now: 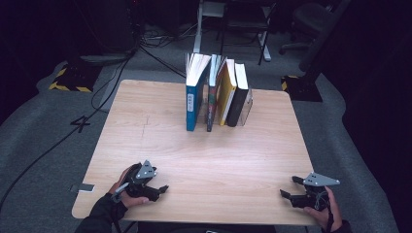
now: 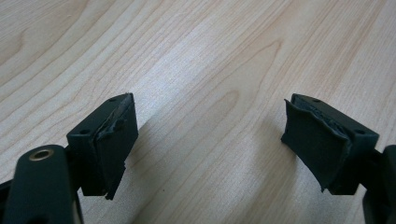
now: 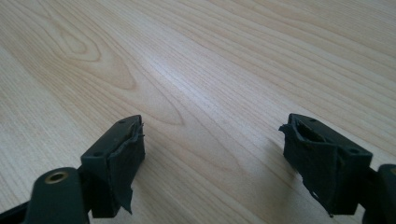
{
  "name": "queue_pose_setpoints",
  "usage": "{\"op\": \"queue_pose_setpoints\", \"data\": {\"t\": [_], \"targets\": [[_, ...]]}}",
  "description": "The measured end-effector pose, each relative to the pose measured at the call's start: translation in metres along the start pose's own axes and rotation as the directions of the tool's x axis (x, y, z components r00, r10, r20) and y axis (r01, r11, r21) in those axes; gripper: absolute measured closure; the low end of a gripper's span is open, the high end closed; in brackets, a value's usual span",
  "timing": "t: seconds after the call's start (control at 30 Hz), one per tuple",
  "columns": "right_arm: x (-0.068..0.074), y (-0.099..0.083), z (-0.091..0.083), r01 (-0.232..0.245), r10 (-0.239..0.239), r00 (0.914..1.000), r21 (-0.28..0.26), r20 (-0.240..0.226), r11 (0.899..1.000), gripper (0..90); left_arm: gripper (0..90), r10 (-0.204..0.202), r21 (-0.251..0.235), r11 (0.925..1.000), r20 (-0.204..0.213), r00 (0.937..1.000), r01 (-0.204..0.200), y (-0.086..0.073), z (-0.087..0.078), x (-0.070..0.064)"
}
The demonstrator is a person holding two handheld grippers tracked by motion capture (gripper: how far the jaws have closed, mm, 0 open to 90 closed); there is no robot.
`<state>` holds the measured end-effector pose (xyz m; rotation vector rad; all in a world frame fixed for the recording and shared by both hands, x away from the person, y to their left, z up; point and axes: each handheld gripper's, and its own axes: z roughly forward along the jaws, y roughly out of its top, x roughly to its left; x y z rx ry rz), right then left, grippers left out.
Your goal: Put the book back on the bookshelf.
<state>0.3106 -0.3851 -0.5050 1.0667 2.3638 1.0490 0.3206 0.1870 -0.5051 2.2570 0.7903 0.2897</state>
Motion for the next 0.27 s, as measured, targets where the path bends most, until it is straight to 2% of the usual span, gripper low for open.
{"op": "queue_pose_setpoints", "data": {"t": [0.27], "targets": [[-0.0001, 0.0003, 0.0003, -0.001, 0.001, 1.0, 0.001, -0.002, 1.0, 20.1, 17.7, -0.003, 0.0, 1.0, -0.003, 1.0, 0.003, 0.0, 0.0, 0.0001]]}}
